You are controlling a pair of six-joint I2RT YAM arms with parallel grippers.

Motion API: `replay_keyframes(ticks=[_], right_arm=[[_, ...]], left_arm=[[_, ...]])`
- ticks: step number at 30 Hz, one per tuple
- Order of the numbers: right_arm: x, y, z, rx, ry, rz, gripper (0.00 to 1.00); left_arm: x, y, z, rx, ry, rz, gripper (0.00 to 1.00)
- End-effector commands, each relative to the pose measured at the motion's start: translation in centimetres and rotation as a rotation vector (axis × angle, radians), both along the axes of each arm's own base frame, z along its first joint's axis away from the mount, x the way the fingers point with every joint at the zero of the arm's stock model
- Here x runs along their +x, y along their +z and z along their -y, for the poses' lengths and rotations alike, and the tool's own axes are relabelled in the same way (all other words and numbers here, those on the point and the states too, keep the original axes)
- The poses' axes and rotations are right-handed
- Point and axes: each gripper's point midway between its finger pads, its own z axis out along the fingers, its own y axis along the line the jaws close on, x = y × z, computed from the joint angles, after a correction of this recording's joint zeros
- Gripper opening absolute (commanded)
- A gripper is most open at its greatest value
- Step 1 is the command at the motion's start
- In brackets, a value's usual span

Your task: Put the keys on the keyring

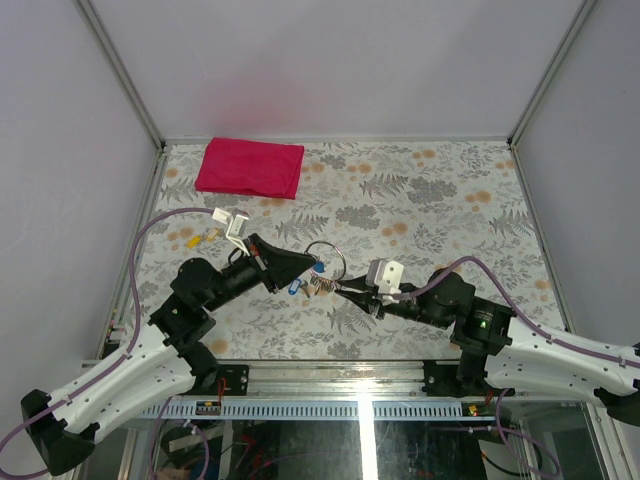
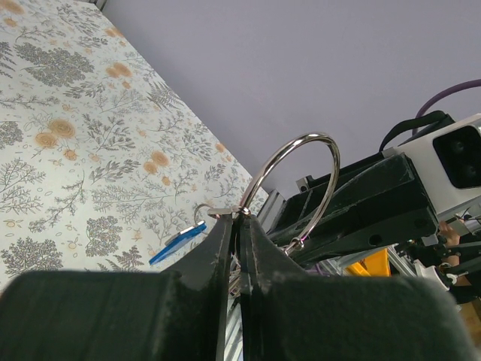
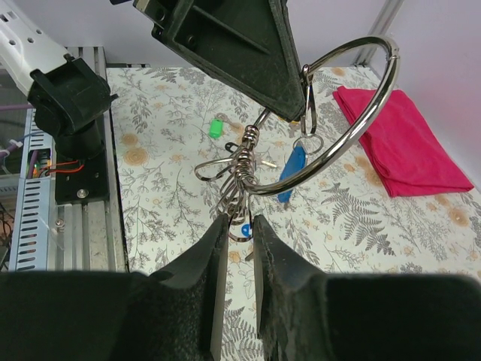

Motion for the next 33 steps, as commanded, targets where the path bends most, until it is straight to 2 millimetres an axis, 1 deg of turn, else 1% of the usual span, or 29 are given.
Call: replay_keyframes(ticks=[1, 9, 12, 16, 21, 26, 29, 32, 33], right_arm=[[-0.2, 3.4, 0.0, 0.077, 0.003, 0.002, 0.0], [-0.9, 4.5, -0.8, 0.131, 0.039, -0.061, 0.0], [-1.2, 4.6, -1.1, 0.144, 0.057, -0.083, 0.0], [-1.2, 4.8, -1.2, 0.155, 0.052, -0.112, 0.0], [-1.0, 5.3, -0.9, 0.178, 0.027, -0.148, 0.0], [-1.0, 5.9, -0.4, 0.164, 0.007, -0.192, 0.0], [-1.0, 5.9, -0.1, 0.14, -0.012, -0.237, 0.0], [-1.1, 5.9, 0.1, 0.108, -0.026, -0.276, 0.0], [-1.2, 5.6, 0.2, 0.087, -0.03, -0.294, 0.0]], left_arm=[[-0.2, 2.0, -0.2, -0.05, 0.001, 0.064, 0.06], [-0.1, 1.4, -0.2, -0.04, 0.004, 0.056, 0.15], [-0.1, 1.2, -0.2, -0.037, 0.003, 0.053, 0.2], [-0.1, 1.0, -0.2, -0.034, 0.005, 0.051, 0.23], [-0.1, 0.7, -0.2, -0.03, 0.008, 0.046, 0.25], [-0.1, 0.2, -0.3, -0.02, 0.011, 0.041, 0.32], [-0.1, 0.0, -0.5, -0.014, 0.018, 0.039, 0.37], [-0.1, -0.3, -0.6, -0.006, 0.026, 0.036, 0.39], [0.0, -0.4, -0.7, -0.004, 0.029, 0.034, 0.39]])
